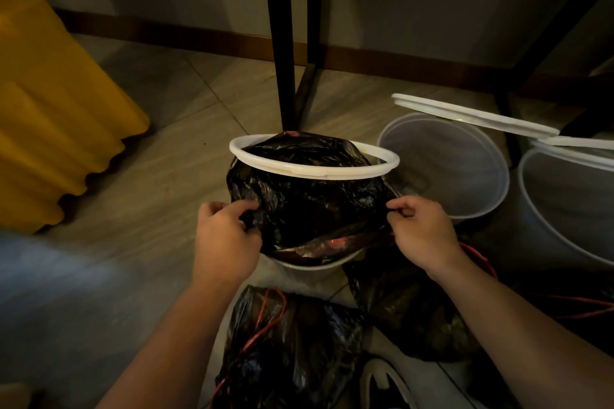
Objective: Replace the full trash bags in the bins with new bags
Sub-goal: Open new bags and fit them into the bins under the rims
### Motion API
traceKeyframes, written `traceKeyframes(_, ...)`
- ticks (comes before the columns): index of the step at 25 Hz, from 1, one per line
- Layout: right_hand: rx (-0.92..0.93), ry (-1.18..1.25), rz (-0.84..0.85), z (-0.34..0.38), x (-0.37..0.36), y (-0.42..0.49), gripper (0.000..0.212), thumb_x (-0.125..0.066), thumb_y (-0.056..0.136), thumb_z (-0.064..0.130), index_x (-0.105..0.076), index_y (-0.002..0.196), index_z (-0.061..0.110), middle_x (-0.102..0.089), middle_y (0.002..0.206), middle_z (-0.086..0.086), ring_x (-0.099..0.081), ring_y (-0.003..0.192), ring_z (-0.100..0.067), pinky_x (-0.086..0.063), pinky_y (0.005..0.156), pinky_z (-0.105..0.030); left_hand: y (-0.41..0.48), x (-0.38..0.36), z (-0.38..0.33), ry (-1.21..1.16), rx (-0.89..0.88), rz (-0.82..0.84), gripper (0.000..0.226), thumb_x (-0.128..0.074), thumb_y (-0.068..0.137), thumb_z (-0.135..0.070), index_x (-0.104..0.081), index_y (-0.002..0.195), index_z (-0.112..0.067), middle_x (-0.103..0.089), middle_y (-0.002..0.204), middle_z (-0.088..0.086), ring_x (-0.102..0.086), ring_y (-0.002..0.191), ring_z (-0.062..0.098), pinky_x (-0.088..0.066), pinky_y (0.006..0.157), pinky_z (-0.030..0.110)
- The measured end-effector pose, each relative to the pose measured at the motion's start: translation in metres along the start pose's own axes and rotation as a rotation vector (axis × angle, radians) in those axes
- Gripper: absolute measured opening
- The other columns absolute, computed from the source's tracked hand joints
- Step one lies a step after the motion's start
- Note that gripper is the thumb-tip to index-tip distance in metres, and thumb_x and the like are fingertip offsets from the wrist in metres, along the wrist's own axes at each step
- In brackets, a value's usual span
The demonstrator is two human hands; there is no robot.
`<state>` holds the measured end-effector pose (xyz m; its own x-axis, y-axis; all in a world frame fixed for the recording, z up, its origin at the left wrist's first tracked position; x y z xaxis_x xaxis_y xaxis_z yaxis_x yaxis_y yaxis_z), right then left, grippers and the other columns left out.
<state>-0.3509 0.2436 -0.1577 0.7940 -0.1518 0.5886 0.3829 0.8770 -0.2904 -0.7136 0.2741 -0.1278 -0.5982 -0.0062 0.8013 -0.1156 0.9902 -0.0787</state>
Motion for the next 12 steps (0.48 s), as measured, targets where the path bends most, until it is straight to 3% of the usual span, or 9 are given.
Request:
traceKeyframes(2, 0.006, 0.012, 0.007, -0.001, -0.007, 0.005, 0.036, -0.065, 0.096, 0.016, -0.07, 0.128, 0.034, -0.068, 0.118, 0.009, -0.072, 0.102, -0.008, -0.061, 0.09, -0.033, 0.002, -0.002, 0.006, -0.026, -0.009, -0.008, 0.039, -0.071, 0.091, -0.014, -0.074, 0.128, -0.028, -0.069, 0.099, 0.002, -0.044, 0.117, 0.013, -0.034, 0.09, 0.019)
traceKeyframes(3, 0.003, 0.046, 0.007, -0.002, -0.01, 0.007, 0.044, -0.065, 0.095, 0.012, -0.068, 0.136, 0.03, -0.068, 0.126, 0.001, -0.07, 0.108, -0.011, -0.059, 0.095, -0.036, 0.003, -0.004, 0.011, -0.047, 0.026, 0.006, 0.034, -0.07, 0.092, -0.017, -0.074, 0.124, -0.028, -0.07, 0.093, -0.001, -0.05, 0.12, 0.019, -0.039, 0.09, 0.024)
traceKeyframes(6, -0.033, 0.165, 0.043, -0.007, -0.026, 0.012, 0.058, -0.064, 0.092, -0.001, -0.061, 0.146, 0.019, -0.065, 0.14, -0.007, -0.063, 0.103, 0.0, -0.053, 0.089, -0.021, 0.002, -0.023, 0.037, -0.293, 0.252, 0.117, 0.029, -0.07, 0.093, -0.02, -0.074, 0.119, -0.03, -0.076, 0.087, -0.004, -0.074, 0.092, 0.022, -0.061, 0.086, 0.041)
traceKeyframes(8, -0.046, 0.218, 0.093, -0.01, -0.043, 0.015, 0.064, -0.064, 0.089, -0.007, -0.057, 0.149, 0.014, -0.066, 0.14, -0.007, -0.065, 0.109, -0.003, -0.055, 0.095, -0.024, -0.003, -0.027, 0.051, -0.48, 0.335, 0.117, 0.035, -0.071, 0.092, -0.011, -0.073, 0.121, -0.03, -0.079, 0.095, -0.002, -0.078, 0.087, 0.022, -0.064, 0.086, 0.049)
traceKeyframes(12, -0.037, 0.212, 0.143, -0.013, -0.063, 0.02, 0.071, -0.068, 0.085, -0.007, -0.055, 0.15, 0.019, -0.072, 0.119, 0.011, -0.071, 0.107, -0.007, -0.059, 0.101, -0.036, -0.015, -0.023, 0.068, -0.758, 0.322, 0.028, 0.039, -0.069, 0.094, 0.006, -0.078, 0.109, -0.029, -0.079, 0.097, -0.001, -0.079, 0.091, 0.021, -0.065, 0.078, 0.037)
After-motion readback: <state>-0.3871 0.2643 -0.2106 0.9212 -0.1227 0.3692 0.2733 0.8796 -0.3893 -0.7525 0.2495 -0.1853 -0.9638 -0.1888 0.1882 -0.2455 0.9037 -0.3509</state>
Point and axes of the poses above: each hand's wrist, its own y-axis towards the middle knuckle, its own x-axis out of the back of the hand, z = x × y, the point moved 10 cm from there along y, towards the middle knuckle
